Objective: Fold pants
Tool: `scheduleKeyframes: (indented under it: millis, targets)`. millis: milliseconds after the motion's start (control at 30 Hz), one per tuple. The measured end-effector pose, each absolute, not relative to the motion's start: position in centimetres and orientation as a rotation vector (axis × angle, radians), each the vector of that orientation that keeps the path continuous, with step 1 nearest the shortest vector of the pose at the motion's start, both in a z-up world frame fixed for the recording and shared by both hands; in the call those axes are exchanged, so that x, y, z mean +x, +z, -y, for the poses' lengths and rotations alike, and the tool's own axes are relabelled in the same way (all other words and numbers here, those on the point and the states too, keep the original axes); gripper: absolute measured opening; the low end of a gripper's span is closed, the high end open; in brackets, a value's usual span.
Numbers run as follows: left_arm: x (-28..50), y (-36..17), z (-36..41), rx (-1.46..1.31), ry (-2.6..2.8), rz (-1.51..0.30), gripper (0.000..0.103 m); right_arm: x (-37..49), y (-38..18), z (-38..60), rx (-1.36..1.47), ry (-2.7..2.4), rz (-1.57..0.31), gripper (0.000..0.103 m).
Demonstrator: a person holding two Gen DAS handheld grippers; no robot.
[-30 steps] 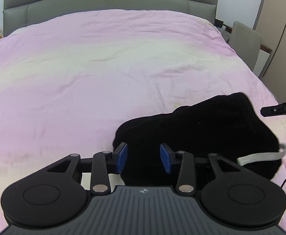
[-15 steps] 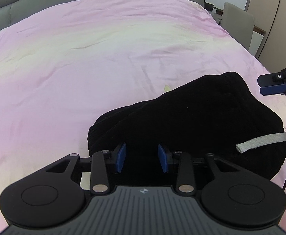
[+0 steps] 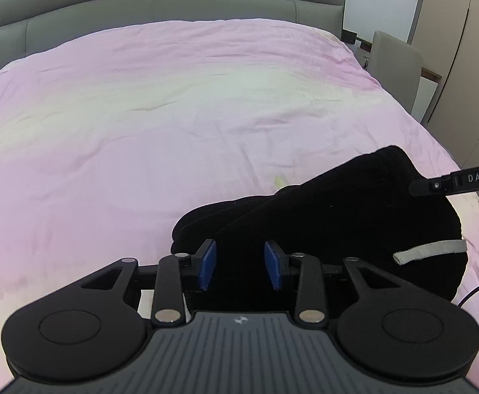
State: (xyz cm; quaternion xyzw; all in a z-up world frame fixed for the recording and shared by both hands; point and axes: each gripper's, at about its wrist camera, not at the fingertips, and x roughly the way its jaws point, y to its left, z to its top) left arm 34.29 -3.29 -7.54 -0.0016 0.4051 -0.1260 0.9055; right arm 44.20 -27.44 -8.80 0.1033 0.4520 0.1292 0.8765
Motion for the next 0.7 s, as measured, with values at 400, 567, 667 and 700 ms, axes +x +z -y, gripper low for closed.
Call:
scheduleKeyframes:
  millis: [400,567,667,700]
  targets:
    - [38.3,-13.0,5.1,0.039,-0.210,-0.949,0.035,47.2,-15.3,26.9,-0.018,0.201,-1.046,0.011]
    - [38.8,-12.4,5.8,0.093,-0.190,-0.999,0.035,47.5,-15.3,26.8,-0.006,0.187,-1.049,0.013]
    - [36.7,-10.3,5.5,0.121,-0.175,-0.967,0.035,46.9,-13.4,27.0,0.024,0.200,-1.035,0.017]
    - [35.8,-9.6,5.1,0.113,-0.173,-0.945,0.035,46.4,-12.4,27.3,0.040,0.205,-1.022,0.036]
